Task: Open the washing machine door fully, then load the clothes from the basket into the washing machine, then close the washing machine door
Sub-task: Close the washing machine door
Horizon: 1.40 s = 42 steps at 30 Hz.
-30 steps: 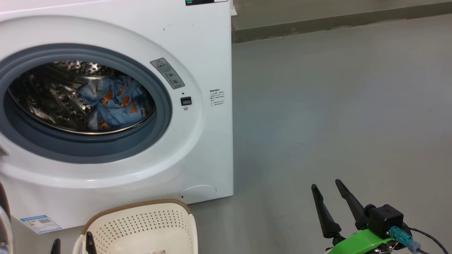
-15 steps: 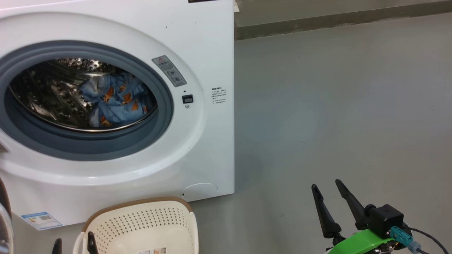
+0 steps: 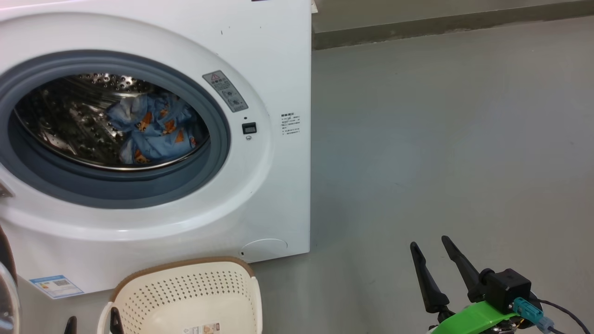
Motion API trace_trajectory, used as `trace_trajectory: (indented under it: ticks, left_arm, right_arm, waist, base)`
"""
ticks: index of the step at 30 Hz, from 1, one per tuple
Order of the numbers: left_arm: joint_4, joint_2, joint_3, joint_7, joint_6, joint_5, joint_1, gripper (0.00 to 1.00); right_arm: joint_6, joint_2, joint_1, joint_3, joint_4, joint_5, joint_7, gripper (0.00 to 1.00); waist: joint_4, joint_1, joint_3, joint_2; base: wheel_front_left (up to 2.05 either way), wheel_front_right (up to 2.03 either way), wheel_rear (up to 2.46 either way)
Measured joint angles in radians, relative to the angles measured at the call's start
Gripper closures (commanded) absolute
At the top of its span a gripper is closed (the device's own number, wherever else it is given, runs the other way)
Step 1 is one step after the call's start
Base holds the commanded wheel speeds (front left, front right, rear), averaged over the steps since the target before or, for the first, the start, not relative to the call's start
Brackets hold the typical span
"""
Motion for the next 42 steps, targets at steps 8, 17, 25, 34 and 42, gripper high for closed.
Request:
trace_trajectory:
  ticks: [8,17,25,34,42]
  left_arm:
    - [0.006,0.000,0.010,0.000,0.000,0.000,-0.004,0.00]
    - [0.014,0.000,0.009,0.000,-0.002,0.000,-0.006,0.00]
    - [0.009,-0.001,0.008,0.000,-0.004,0.000,-0.012,0.00]
    - [0.007,-0.001,-0.001,0.000,-0.005,0.000,-0.012,0.00]
    - [0.008,-0.001,0.002,0.000,-0.009,-0.007,-0.013,0.00]
  right_arm:
    - [0.000,0.000,0.000,-0.001,0.000,0.003,0.000,0.00]
    - [0.000,0.000,0.000,-0.006,0.003,0.003,0.000,0.00]
    - [0.000,0.000,0.000,-0.011,0.004,0.003,0.000,0.00]
    - [0.000,0.000,0.000,-0.011,0.001,0.003,0.000,0.00]
    - [0.000,0.000,0.000,-0.011,-0.001,0.003,0.000,0.00]
  waist:
    - [-0.004,0.0000,0.004,0.0000]
    - [-0.006,0.0000,0.003,0.0000]
    - [0.000,0.0000,0.003,0.0000]
    - [0.006,0.0000,0.003,0.0000]
    - [0.021,0.0000,-0.003,0.0000]
  base:
    - [-0.82,0.82,0.00]
    - [-1.89,1.89,0.00]
    - [-1.46,1.46,0.00]
    - [-0.36,0.36,0.00]
    - [0.00,0.00,0.00]
